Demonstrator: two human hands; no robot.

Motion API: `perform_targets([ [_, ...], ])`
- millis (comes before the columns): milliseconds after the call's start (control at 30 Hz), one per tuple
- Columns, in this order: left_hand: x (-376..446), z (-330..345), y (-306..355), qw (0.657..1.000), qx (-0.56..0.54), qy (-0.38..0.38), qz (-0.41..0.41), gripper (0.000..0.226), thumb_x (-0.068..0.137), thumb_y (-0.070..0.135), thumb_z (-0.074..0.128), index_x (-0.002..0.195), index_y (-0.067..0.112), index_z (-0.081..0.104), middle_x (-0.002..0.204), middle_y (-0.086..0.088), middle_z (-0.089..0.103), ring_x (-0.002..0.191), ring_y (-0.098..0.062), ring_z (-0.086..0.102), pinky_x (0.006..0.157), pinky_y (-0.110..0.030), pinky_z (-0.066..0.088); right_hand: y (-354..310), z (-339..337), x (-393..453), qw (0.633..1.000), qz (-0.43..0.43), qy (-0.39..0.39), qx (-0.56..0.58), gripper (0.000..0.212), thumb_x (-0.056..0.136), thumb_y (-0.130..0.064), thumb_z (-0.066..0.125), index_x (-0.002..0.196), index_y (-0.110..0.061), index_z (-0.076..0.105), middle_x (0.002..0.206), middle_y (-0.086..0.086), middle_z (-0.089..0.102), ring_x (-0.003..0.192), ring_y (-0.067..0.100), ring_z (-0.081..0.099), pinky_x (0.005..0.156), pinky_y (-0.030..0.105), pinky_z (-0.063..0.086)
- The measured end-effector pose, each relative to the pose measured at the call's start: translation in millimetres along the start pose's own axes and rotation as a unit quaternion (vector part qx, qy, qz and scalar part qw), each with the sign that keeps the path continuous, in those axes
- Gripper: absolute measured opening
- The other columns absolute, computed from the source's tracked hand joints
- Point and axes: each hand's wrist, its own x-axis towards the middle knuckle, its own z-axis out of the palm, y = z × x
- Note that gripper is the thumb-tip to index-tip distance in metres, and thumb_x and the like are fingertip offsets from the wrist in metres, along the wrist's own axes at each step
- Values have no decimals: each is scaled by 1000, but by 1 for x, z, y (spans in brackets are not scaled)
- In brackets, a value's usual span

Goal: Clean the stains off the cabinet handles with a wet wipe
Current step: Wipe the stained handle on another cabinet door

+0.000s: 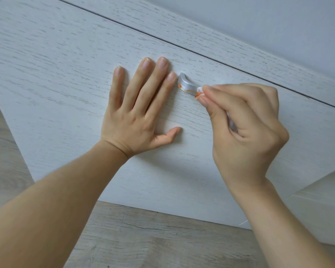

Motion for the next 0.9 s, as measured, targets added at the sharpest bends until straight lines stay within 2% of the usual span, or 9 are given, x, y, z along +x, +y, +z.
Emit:
perform_targets([
  [200, 0, -1, -1, 1000, 0, 1, 0, 87, 86, 67, 41, 149, 8, 24, 149, -14, 25, 146, -21, 4, 117, -48, 6, -2, -1, -1, 1000, 7, 6, -21, 3, 87, -2, 73, 89, -2, 75, 85, 3, 68, 78, 28, 61, 80, 22, 48],
  [367, -2, -1, 0, 1000, -1, 6, 4, 86, 89, 64, 38, 151, 6, 21, 151, -13, 21, 146, -21, 6, 117, -48, 6, -1, -8, -4, 999, 11, 6, -30, 5, 88, -2, 71, 92, -2, 74, 91, -2, 63, 82, 22, 60, 83, 21, 46],
  [500, -8, 3, 8, 1000, 5, 11, -13, 72, 95, 50, 29, 151, 6, 20, 152, -12, 19, 147, -21, 6, 118, -47, 6, 0, -8, -2, 999, -6, -8, -41, 4, 88, -3, 71, 92, -3, 74, 92, -3, 63, 82, 22, 60, 84, 19, 46],
  [633, -14, 5, 20, 999, -3, 9, -53, 68, 91, 35, 32, 151, 6, 19, 153, -10, 17, 147, -19, 3, 118, -45, 3, 0, -2, 0, 999, -18, -9, -32, 4, 87, -1, 72, 90, -2, 74, 89, 1, 67, 79, 25, 63, 83, 21, 49],
  [767, -12, 4, 19, 999, -14, 10, -52, 69, 89, 33, 34, 151, 6, 20, 157, -9, 12, 147, -19, 3, 118, -44, 2, 1, -2, 2, 999, -21, -8, -34, 4, 86, -2, 74, 90, -4, 74, 89, 0, 66, 77, 25, 62, 84, 17, 47],
  [900, -13, 4, 20, 998, -12, 15, -53, 69, 91, 36, 33, 151, 6, 20, 154, -10, 17, 147, -19, 3, 118, -44, 2, -1, 1, 1, 999, -26, -14, -29, 4, 86, -2, 73, 90, -2, 74, 88, 3, 69, 79, 24, 62, 84, 20, 48],
])
